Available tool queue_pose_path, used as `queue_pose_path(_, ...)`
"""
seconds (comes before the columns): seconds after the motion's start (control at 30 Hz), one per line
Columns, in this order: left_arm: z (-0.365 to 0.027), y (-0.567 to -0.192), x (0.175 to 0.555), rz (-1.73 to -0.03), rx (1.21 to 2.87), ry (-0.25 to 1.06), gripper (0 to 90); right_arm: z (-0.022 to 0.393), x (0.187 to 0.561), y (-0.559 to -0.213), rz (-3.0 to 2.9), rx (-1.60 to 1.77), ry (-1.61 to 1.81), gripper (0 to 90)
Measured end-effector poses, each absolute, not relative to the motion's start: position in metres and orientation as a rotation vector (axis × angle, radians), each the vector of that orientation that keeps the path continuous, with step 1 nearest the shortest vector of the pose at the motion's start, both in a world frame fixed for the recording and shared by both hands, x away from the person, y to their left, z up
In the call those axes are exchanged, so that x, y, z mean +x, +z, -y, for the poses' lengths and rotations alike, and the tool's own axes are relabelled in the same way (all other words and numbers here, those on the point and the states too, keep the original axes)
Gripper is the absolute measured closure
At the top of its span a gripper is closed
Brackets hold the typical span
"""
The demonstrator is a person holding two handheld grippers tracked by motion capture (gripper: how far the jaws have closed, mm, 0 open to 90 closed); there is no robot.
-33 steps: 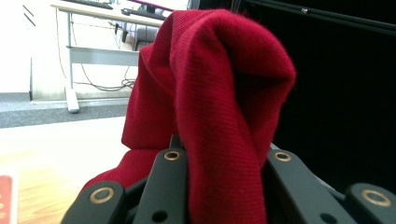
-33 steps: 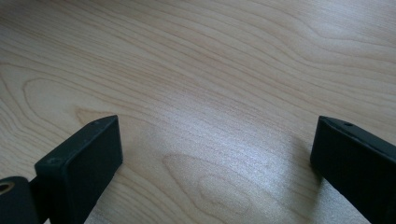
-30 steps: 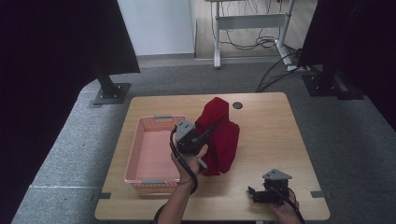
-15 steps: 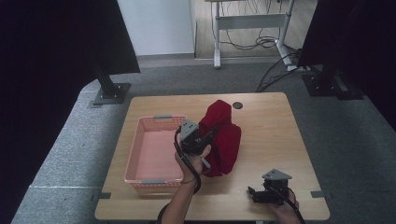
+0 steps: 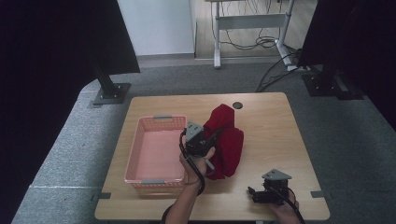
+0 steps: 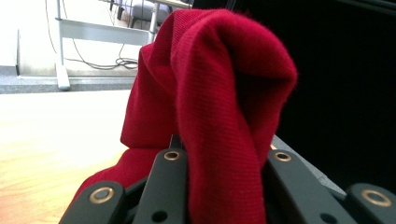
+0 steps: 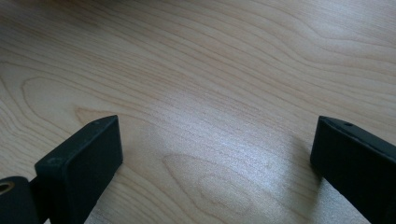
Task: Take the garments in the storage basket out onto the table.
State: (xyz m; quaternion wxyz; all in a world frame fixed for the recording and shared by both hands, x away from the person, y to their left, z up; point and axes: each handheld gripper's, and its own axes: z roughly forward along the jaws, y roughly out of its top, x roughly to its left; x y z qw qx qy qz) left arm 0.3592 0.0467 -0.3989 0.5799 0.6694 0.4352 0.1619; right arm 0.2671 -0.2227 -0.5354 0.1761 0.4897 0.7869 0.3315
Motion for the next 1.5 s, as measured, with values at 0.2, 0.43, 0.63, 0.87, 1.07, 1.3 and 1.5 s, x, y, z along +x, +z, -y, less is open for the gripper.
queue_pose_path(0.2,-0.046,-0.403,0.359,-1.026,1.56,0.373,76.6,0.223,0.267,-0.535,-2.229,1.385,0.935,2.1)
queue_pose_path(0.43,-0.042,-0.407,0.36,-1.027,1.577,0.364,76.6,0.222,0.267,-0.535,-2.229,1.384,0.935,2.1)
queue_pose_path(0.63,-0.036,-0.413,0.361,-1.031,1.591,0.357,76.5,0.223,0.267,-0.535,-2.229,1.385,0.937,2.0)
queue_pose_path(0.87,-0.032,-0.423,0.36,-1.04,1.6,0.337,76.5,0.223,0.267,-0.535,-2.23,1.383,0.937,2.0)
queue_pose_path(1.07,-0.028,-0.429,0.36,-1.043,1.612,0.332,76.4,0.223,0.267,-0.535,-2.23,1.384,0.938,2.0)
queue_pose_path(1.3,-0.024,-0.438,0.359,-1.05,1.622,0.319,76.4,0.223,0.267,-0.535,-2.232,1.384,0.936,2.0)
queue_pose_path(1.5,-0.024,-0.443,0.358,-1.052,1.634,0.32,76.3,0.222,0.267,-0.535,-2.232,1.382,0.935,2.0)
